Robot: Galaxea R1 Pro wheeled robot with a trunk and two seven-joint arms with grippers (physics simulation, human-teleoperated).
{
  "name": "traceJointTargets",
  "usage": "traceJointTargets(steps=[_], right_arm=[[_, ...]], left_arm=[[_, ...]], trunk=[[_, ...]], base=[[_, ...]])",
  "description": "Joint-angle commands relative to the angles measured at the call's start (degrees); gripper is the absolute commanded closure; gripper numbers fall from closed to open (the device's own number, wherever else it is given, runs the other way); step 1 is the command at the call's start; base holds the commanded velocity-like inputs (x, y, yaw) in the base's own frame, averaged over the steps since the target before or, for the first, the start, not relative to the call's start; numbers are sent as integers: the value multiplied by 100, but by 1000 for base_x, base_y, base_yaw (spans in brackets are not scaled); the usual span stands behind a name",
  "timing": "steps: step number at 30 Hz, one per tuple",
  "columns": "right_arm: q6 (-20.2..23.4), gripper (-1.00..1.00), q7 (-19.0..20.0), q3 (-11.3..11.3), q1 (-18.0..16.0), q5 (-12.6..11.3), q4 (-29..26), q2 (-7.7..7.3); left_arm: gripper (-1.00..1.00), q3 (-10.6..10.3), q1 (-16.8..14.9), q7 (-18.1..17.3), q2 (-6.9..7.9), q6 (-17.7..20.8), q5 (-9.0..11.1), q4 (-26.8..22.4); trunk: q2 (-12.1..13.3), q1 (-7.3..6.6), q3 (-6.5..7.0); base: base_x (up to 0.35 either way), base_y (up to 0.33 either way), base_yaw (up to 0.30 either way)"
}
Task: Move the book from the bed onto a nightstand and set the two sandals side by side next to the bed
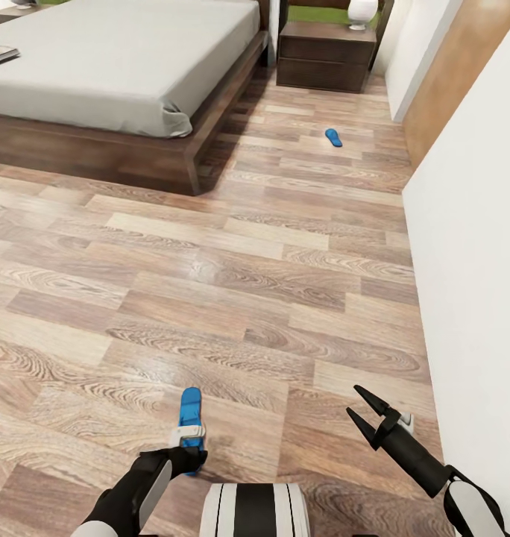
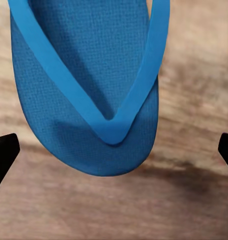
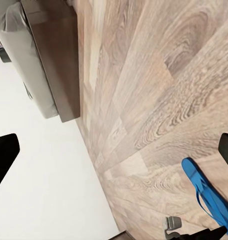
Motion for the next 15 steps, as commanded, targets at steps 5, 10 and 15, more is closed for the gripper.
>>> traceJointTargets(steps=[5,10,15], right_arm=[[38,-100,3,-8,-2,-16,1,1],[38,-100,3,-8,-2,-16,1,1],[38,-100,3,-8,-3,-16,4,1]], left_arm=[[-100,-9,0,10,2,34,45,-8],[-100,-9,0,12,2,36,45,-8],[-100,-9,0,14,2,30,45,-8]], trunk=[[-1,-1,-3],[-1,-1,-3],[-1,-1,-3]], base=[[23,0,0],[220,0,0],[175,0,0]])
